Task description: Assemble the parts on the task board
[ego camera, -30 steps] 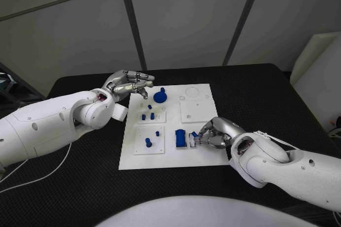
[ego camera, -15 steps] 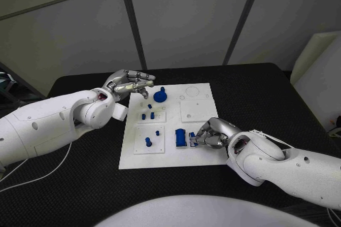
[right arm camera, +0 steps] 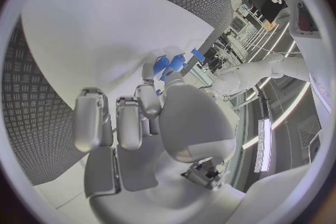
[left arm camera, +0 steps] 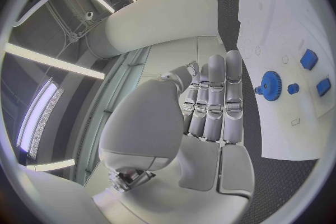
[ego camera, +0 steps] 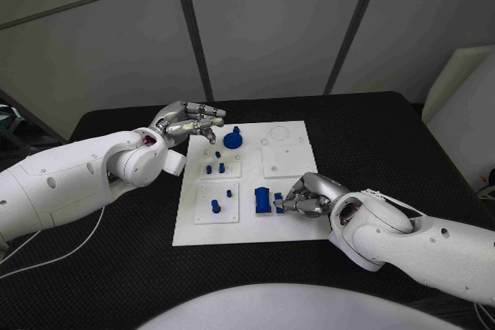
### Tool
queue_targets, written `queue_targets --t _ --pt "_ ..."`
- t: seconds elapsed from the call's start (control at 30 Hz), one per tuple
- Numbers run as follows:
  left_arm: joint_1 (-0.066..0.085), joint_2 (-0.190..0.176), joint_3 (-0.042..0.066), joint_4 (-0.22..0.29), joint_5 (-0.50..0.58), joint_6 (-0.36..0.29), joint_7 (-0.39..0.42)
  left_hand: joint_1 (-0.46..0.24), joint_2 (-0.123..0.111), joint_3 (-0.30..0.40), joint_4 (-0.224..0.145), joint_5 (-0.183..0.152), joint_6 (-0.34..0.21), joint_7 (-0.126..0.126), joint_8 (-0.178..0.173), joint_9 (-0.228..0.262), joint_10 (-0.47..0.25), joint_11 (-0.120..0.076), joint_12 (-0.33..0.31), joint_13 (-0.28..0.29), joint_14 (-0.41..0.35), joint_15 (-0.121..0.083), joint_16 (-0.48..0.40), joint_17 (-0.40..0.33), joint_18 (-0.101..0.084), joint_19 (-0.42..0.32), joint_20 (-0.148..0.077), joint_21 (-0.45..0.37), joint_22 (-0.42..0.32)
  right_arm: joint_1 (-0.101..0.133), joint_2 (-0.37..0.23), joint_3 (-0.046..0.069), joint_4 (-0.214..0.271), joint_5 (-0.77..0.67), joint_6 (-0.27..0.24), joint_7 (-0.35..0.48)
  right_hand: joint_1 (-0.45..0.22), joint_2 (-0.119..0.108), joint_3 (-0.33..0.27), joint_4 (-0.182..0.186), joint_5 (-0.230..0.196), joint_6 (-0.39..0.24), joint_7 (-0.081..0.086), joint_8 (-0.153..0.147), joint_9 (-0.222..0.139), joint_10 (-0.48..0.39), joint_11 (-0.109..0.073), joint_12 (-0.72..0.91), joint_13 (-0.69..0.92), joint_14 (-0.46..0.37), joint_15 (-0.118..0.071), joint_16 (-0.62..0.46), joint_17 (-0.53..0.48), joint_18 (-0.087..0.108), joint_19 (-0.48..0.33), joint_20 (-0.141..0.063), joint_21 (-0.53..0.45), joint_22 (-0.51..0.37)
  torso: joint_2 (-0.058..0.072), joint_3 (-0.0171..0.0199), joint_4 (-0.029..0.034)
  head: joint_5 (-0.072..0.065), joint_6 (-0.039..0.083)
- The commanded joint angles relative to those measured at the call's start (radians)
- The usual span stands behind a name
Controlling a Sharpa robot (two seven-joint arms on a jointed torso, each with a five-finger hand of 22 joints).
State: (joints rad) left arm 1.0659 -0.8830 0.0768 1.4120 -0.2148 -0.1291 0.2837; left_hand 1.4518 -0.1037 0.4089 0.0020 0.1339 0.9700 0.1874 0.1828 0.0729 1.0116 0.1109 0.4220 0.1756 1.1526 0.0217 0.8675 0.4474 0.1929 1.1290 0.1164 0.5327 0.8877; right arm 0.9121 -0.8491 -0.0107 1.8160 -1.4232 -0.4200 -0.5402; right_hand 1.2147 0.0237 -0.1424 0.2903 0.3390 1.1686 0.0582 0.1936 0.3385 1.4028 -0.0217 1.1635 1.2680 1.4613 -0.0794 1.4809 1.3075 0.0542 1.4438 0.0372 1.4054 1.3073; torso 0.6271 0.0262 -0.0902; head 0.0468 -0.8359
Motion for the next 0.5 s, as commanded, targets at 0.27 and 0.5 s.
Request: queue_targets --t 0.27,0.5 --pt "0.002 -0.001 0.001 0.001 0.003 0.015 -0.001 -0.005 0.002 0.005 0.001 0.002 -0.007 -0.001 0.005 -0.001 -0.007 -0.002 0.007 -0.001 -0.006 0.003 -0.001 -0.001 -0.011 -0.007 0.0 -0.001 0.001 0.001 -0.002 0.0 0.0 0.007 0.006 0.017 -0.011 0.005 -0.016 -0.006 -0.017 -0.01 -0.001 0.006 0.002 0.0 0.007 -0.007 0.001 0.08 0.003 -0.003 0.121 -0.001 -0.001 0.0 -0.002 0.069 0.0 0.0001 0.0003 0.001 -0.001" --pt "0.002 -0.001 0.001 0.002 0.003 0.015 -0.001 -0.004 0.003 0.007 0.0 0.002 -0.007 0.0 0.006 -0.001 -0.007 -0.002 0.007 -0.001 -0.006 0.003 0.0 -0.002 -0.011 -0.007 0.0 0.0 0.002 0.001 -0.021 0.0 0.008 0.003 0.036 0.057 0.08 -0.004 -0.017 -0.056 -0.102 -0.015 0.0 0.012 0.006 -0.004 0.006 -0.012 0.001 0.08 0.002 -0.004 0.121 -0.001 -0.002 -0.002 -0.004 0.068 0.0 -0.0003 0.001 0.001 -0.002"
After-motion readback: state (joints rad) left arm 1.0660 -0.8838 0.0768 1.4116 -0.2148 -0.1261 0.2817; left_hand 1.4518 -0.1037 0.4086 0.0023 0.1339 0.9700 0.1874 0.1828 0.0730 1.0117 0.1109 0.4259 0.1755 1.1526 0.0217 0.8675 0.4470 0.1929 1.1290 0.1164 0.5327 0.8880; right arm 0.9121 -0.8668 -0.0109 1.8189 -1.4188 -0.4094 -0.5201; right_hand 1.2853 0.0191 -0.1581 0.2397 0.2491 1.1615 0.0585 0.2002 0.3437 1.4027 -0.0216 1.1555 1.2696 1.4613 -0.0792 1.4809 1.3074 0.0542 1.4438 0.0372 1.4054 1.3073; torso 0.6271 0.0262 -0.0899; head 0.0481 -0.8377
